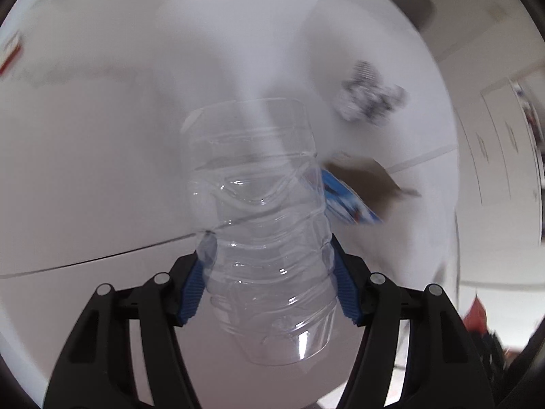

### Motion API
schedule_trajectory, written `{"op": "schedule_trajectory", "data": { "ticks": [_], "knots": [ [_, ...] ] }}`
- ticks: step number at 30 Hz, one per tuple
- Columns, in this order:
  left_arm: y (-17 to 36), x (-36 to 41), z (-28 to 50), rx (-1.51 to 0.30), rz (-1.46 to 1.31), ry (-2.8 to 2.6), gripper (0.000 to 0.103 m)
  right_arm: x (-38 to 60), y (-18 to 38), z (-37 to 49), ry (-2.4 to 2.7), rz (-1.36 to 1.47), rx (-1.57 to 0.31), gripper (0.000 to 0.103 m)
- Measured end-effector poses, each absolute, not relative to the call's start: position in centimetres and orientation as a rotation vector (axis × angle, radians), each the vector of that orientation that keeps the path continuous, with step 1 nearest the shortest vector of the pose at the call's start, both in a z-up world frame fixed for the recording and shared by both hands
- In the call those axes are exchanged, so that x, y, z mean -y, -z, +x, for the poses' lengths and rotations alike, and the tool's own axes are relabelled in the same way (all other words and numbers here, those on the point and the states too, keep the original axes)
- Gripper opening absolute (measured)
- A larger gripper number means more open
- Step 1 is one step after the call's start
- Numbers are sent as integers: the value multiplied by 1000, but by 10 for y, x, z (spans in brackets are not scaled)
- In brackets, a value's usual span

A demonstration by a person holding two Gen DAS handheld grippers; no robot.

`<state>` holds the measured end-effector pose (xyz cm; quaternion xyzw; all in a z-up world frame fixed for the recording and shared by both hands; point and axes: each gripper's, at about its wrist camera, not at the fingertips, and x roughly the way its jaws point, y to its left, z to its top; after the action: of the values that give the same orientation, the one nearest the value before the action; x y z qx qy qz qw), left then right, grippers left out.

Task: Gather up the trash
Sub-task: 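Carry the packet over the bin and open the right tool while the left carries the bottle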

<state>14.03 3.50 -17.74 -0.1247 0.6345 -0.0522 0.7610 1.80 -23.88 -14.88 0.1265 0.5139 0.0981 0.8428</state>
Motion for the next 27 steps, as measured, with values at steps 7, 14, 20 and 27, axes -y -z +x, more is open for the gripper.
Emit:
{"op": "schedule_trajectory", "data": {
  "ticks": [7,14,20,27],
  "knots": [
    [132,7,91,-1306,-118,352,62,259,183,-37,-79,303,-1148,41],
    [114,52,50,-1284,3,535,62,267,261,-68,-17,320,-1294,41],
    [120,79,22,-1296,91,588,62,266,300,-75,12,308,-1361,90],
    [121,101,-6,-1308,141,632,62,286,298,-90,55,329,-1369,98]
  ]
}}
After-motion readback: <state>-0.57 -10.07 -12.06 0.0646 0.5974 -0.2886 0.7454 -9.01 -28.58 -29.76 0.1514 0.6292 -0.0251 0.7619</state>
